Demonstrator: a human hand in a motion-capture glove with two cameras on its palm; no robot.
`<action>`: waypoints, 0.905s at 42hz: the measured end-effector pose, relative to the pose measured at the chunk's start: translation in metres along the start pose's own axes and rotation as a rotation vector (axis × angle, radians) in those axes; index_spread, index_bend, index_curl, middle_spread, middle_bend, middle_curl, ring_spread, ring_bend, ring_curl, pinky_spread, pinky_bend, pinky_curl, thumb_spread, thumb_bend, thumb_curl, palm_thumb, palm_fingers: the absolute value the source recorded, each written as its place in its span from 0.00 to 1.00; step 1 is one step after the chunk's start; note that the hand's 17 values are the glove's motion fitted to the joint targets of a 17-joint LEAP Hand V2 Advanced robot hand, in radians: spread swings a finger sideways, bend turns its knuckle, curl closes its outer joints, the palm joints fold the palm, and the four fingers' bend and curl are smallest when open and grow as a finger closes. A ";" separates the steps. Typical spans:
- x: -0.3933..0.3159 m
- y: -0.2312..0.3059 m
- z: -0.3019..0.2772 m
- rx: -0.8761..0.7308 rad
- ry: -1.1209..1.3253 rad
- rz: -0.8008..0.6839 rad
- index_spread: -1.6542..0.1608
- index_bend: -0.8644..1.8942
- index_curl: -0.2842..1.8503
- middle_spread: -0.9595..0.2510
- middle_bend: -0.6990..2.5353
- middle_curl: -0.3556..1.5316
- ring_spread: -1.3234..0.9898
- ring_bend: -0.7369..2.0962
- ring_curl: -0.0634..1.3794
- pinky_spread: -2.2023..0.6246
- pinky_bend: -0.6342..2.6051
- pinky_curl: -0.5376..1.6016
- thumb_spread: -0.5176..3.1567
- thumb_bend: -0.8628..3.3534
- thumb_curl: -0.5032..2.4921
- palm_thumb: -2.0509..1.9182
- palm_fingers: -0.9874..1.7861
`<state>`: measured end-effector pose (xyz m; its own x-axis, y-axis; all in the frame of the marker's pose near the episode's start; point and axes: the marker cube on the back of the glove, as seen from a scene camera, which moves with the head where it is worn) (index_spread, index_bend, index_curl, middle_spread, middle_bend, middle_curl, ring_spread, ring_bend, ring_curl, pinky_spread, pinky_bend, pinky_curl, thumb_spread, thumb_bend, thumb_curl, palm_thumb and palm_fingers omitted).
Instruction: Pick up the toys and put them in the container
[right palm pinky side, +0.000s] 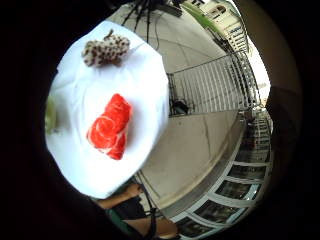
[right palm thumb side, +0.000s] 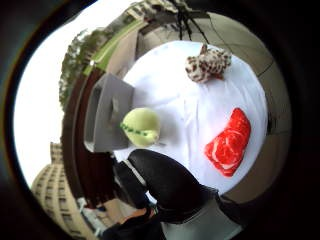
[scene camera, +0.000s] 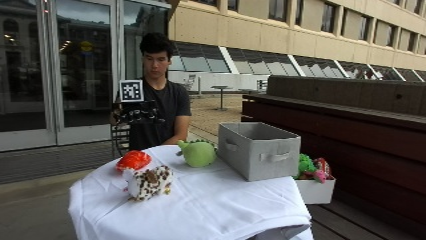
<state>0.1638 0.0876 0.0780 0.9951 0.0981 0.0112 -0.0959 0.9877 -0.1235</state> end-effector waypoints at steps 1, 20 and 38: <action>0.004 0.000 0.010 0.021 -0.005 0.008 0.73 0.36 0.22 0.71 0.28 0.34 0.46 0.35 0.20 0.78 0.41 0.39 0.40 0.18 0.19 0.48 0.33; 0.037 0.030 0.155 -0.146 -0.070 0.055 0.72 0.38 0.23 0.74 0.25 0.34 0.50 0.34 0.22 0.78 0.51 0.43 0.42 0.22 0.22 0.55 0.38; 0.033 0.040 0.148 0.013 -0.081 0.067 0.74 0.45 0.29 0.65 0.33 0.34 0.41 0.58 0.35 0.63 0.49 0.41 0.39 0.27 0.30 0.69 0.80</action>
<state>0.1894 0.1483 0.2204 0.9813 0.1734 0.0839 -0.1635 0.9800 -0.1134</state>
